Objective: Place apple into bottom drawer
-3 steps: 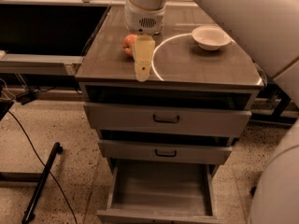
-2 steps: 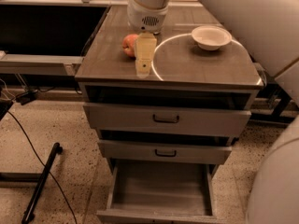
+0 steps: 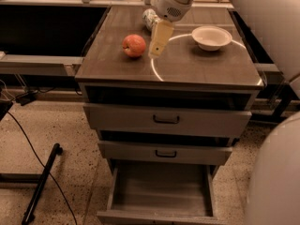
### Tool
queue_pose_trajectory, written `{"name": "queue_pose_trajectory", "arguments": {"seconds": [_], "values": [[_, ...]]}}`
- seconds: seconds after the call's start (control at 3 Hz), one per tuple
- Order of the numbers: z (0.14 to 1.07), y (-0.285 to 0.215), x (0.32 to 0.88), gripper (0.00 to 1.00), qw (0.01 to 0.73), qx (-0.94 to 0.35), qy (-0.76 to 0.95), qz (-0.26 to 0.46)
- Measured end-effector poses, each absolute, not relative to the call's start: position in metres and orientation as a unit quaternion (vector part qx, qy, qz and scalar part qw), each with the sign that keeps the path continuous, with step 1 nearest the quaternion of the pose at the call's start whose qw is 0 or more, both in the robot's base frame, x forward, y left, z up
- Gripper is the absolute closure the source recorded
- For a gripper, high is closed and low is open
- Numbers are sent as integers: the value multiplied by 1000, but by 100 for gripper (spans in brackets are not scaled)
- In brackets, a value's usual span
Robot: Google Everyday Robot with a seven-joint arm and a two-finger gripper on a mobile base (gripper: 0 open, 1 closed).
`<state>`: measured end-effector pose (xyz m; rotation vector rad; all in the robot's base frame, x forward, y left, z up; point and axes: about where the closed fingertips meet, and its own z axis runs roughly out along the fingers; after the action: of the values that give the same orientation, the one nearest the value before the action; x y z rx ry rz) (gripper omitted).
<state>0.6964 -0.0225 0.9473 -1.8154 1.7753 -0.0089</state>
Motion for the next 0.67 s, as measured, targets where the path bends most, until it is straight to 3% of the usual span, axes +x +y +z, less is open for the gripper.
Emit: {"name": "queue_pose_trajectory", "arguments": {"seconds": [0.67], "values": [[916,-4,758,0,330,-644,685,87]]}}
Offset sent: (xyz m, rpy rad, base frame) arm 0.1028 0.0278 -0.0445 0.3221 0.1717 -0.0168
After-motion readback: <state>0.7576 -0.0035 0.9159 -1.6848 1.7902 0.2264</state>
